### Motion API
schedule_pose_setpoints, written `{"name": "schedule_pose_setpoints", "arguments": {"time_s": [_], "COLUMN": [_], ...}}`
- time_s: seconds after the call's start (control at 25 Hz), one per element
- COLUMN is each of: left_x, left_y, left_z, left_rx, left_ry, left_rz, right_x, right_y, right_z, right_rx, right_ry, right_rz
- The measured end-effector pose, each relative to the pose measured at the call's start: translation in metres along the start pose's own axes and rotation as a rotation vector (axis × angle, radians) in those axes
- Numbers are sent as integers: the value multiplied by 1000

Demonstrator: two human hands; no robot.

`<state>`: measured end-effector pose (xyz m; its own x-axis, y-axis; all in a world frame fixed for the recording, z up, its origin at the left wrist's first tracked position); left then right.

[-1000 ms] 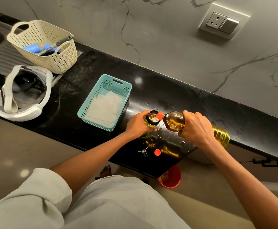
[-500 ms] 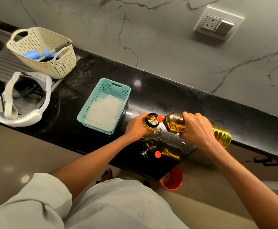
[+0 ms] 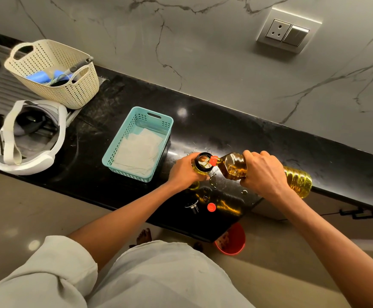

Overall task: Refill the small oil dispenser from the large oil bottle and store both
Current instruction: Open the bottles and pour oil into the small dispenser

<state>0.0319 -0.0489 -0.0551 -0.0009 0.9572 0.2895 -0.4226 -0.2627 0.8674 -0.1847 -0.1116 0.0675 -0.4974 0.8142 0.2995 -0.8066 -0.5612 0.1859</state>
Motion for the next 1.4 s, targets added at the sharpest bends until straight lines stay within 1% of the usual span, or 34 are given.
{"name": "schedule_pose_setpoints", "arguments": {"time_s": [0.44,0.72,0.96,1.16,1.4], "left_x": [0,1,-2,-3,-1], "left_y": [-4,-3,-1,1,2], "left_z": [-1,-3,-2,0,-2], "left_rx": [17,19,22,18,34], "left_ry": [3,-4,-5,-6,-29], "left_rz": [3,5,-8,-24,-65], "right_x": [1,2,7,11,18], "right_y": [-3,0,-4,-5,-3], "right_z": [5,0,-10,-24,-43], "right_rx": [13,-31,-222,-392,-667], "right_ry": [-9,7,-1,-54,50], "right_rz": [-20,-24,-9,-45,-42]}}
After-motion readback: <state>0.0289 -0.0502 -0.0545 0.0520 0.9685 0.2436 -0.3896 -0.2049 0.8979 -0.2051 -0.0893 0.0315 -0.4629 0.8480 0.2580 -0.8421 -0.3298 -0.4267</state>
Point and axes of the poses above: each hand's wrist, its own x-axis away from the middle knuckle, its own z-axis out of the back of the hand, y = z × x, the point moved 3 cm from there along -x, towards the middle knuckle, and after that the axes turned 13 degrees about -y, right-handed, at the moved point
